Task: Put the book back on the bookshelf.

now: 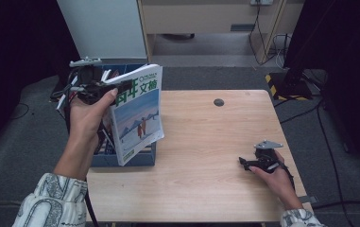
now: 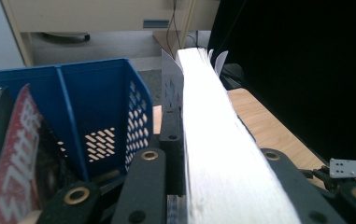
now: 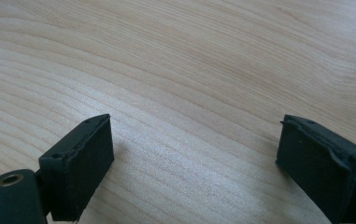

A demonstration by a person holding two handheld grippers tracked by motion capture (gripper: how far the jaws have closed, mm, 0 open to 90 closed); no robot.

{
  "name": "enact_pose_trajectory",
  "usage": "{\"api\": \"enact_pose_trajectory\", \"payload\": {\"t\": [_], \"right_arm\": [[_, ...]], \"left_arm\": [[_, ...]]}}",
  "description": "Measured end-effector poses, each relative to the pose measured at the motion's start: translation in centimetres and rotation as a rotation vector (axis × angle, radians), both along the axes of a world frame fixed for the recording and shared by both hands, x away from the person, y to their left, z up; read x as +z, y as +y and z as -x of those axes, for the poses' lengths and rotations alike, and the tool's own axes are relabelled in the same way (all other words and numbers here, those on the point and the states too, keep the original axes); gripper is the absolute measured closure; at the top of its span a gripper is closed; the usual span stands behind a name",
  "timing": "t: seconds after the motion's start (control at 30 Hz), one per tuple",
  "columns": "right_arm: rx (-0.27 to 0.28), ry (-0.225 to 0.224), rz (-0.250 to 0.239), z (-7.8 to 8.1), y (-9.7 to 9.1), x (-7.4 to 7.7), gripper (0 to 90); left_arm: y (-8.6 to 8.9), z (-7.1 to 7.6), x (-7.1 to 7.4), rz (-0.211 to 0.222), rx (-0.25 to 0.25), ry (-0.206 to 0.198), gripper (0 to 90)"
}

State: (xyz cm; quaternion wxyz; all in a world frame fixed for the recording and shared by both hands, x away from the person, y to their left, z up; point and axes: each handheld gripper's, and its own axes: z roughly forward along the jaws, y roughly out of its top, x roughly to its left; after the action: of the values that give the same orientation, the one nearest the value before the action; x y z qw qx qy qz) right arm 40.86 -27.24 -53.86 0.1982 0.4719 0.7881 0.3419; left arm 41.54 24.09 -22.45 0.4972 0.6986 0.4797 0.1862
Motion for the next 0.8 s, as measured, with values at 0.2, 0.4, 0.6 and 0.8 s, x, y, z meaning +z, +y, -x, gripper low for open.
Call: {"api": "enact_pose_trajectory", "payload": {"t": [0.2,0.4,0.6,0.8], "right_arm": [[-0.003,0.004,-0.001,0.0,0.1,0.0,11.0],[-0.003,0.004,-0.001,0.0,0.1,0.0,11.0],[-0.003,0.004,-0.001,0.0,0.1,0.0,11.0],[-0.002,0.003,-0.001,0.0,0.1,0.0,10.9]], "left_arm": [[1.1,0.1,0.0,-0.007,0.024,0.001,73.4],[1.8,0.1,-0.1,-0.006,0.042,0.0,73.4],[2.7,0.0,-0.1,0.003,0.063,0.002,73.4],[3.4,-0.5,-0.3,0.006,0.09,0.007,73.4]]}}
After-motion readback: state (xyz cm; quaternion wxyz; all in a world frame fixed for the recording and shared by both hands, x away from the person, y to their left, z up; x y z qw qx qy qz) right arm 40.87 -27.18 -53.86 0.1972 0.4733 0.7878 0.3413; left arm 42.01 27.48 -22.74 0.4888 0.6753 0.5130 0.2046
